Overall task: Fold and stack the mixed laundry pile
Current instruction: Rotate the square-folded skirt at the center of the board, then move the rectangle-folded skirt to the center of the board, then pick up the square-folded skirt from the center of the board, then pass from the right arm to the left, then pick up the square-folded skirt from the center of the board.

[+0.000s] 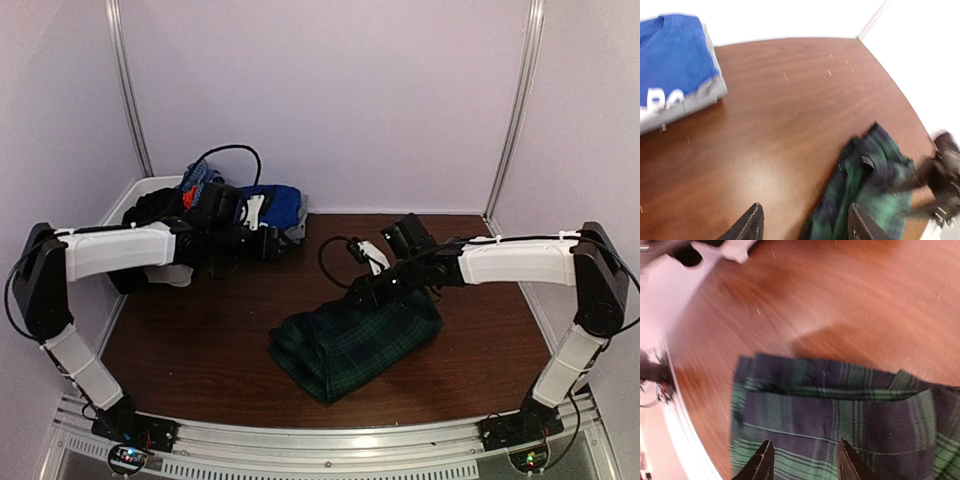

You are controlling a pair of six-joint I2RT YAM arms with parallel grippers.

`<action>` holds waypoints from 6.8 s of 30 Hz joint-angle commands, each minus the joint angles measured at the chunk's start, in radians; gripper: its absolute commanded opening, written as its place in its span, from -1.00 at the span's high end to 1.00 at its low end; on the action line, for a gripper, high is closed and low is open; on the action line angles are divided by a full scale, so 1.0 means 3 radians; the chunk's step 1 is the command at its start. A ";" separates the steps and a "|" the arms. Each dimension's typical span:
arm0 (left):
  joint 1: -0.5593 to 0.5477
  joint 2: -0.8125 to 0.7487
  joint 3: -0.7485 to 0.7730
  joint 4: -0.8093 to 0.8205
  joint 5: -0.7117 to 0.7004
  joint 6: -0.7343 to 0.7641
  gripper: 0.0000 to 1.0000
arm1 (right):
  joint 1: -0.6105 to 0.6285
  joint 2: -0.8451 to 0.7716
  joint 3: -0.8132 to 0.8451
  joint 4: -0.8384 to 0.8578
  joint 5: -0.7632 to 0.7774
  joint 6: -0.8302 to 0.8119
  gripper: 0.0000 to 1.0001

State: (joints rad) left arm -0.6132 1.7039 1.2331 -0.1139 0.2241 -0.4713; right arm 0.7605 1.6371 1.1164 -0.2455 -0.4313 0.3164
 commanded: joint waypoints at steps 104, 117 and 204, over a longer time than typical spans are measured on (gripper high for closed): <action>-0.0988 0.0924 -0.1515 0.3192 -0.0044 -0.2987 -0.95 | 0.1728 0.0581 -0.0649 0.1603 0.2698 -0.2377 1.00; -0.0826 0.1198 -0.1283 0.3020 0.0365 -0.2688 0.58 | 0.1751 0.0179 -0.0824 0.1535 0.2813 -0.2127 0.47; -0.0670 0.0633 -0.0043 -0.0060 -0.0443 -0.0160 1.00 | -0.0828 0.0232 -0.0793 0.1339 -0.0568 0.0728 1.00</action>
State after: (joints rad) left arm -0.8097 1.9480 1.1618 -0.0952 0.1516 -0.6338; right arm 0.5003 1.7752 0.8272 0.1562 -0.6273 0.5690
